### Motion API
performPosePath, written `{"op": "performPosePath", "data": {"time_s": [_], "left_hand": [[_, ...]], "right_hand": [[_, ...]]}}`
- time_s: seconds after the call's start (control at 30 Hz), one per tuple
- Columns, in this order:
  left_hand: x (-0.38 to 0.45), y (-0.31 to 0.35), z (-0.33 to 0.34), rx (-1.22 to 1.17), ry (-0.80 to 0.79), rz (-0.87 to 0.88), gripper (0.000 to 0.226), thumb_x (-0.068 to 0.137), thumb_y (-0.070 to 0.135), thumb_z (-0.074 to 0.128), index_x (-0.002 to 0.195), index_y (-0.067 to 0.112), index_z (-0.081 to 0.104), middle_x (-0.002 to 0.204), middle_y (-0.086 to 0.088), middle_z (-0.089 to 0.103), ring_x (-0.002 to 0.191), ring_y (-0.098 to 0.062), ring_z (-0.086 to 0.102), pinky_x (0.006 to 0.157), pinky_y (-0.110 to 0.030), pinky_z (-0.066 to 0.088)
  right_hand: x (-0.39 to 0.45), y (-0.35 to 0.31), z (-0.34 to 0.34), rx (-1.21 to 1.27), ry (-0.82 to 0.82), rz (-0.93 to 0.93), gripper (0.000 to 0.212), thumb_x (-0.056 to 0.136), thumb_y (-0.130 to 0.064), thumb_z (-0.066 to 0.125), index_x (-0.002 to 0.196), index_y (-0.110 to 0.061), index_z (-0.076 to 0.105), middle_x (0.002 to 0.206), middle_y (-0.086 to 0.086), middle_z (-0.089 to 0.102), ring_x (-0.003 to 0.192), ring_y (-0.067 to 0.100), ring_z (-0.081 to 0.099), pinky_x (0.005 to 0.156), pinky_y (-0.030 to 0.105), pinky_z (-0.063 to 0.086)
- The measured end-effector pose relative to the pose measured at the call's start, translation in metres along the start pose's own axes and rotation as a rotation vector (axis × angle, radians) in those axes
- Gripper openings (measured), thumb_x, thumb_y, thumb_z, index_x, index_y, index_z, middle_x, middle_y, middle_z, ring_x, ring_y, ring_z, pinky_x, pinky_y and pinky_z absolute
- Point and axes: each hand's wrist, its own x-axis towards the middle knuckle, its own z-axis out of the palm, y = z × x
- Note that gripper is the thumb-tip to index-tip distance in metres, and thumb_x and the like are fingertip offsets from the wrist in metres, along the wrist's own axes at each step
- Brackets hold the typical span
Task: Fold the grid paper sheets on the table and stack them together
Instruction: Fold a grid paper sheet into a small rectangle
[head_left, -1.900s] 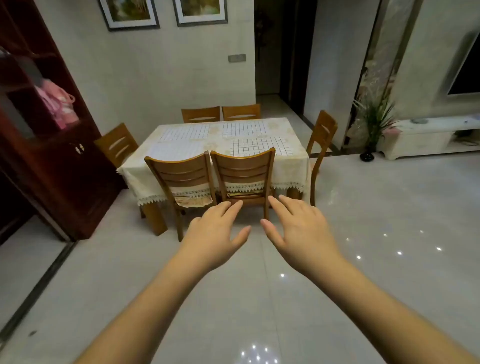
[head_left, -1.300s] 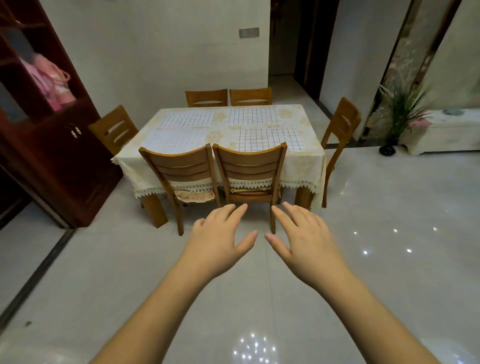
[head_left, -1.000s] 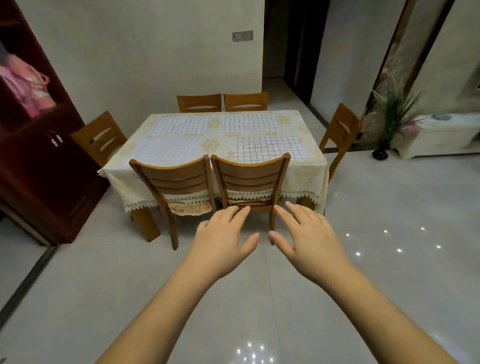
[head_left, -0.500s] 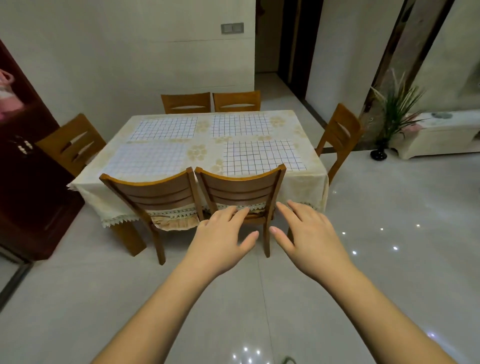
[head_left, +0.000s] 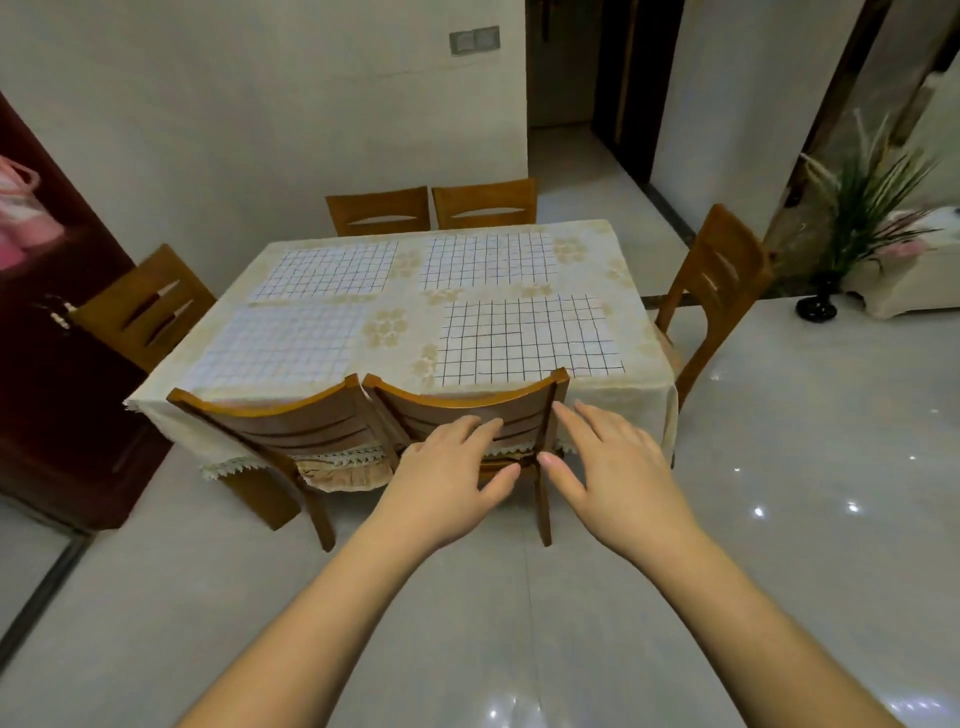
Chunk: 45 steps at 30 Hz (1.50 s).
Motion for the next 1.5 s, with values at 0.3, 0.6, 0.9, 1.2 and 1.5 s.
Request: {"op": "performPosePath", "data": {"time_s": [0.3,0.6,0.9,1.2,1.5], "left_hand": [[0.083,-0.034,0.025,0.015,0.014,0.000,0.065,0.093,0.061,0.037,0.150,0.033,0.024,0.156,0.007,0.026,0.143,-0.013,0.022,0.111,-0.042,0.032],[0.181,-0.095,0.038,0.032,-0.052,-0.012,0.065,0.095,0.059,0.034,0.152,0.031,0.019,0.159,0.001,0.021,0.145,-0.019,0.018,0.112,-0.043,0.026],[0.257,-0.140,0.045,0.029,-0.102,0.008,0.065,0.096,0.059,0.033,0.152,0.032,0.018,0.161,0.000,0.016,0.147,-0.020,0.012,0.114,-0.044,0.022],[0.336,-0.150,0.079,0.023,-0.184,-0.028,0.063,0.096,0.058,0.031,0.152,0.033,0.016,0.161,0.002,0.014,0.147,-0.019,0.014,0.115,-0.043,0.022],[0.424,-0.123,0.107,0.049,-0.242,-0.045,0.061,0.098,0.054,0.033,0.152,0.030,0.020,0.160,0.002,0.019,0.146,-0.019,0.019,0.114,-0.043,0.027]], "right_hand": [[0.080,0.020,0.022,0.039,-0.058,-0.003,0.065,0.096,-0.058,0.034,0.152,-0.028,0.021,0.156,-0.005,0.027,0.143,0.015,0.022,0.116,0.034,0.018],[0.199,0.011,0.056,-0.036,-0.067,0.012,0.079,0.084,-0.067,0.015,0.149,-0.025,0.032,0.152,0.003,0.038,0.139,0.021,0.033,0.113,0.039,0.026],[0.274,0.008,0.094,-0.017,-0.148,0.050,0.089,0.075,-0.071,0.004,0.150,-0.029,0.027,0.155,-0.003,0.032,0.142,0.017,0.026,0.114,0.034,0.020],[0.350,0.063,0.121,-0.010,-0.249,0.044,0.071,0.092,-0.066,0.018,0.152,-0.029,0.019,0.157,-0.002,0.026,0.144,0.017,0.023,0.116,0.036,0.018],[0.427,0.137,0.155,-0.009,-0.320,-0.063,0.064,0.097,-0.059,0.027,0.152,-0.028,0.022,0.156,-0.001,0.030,0.142,0.018,0.027,0.115,0.037,0.019]]}}
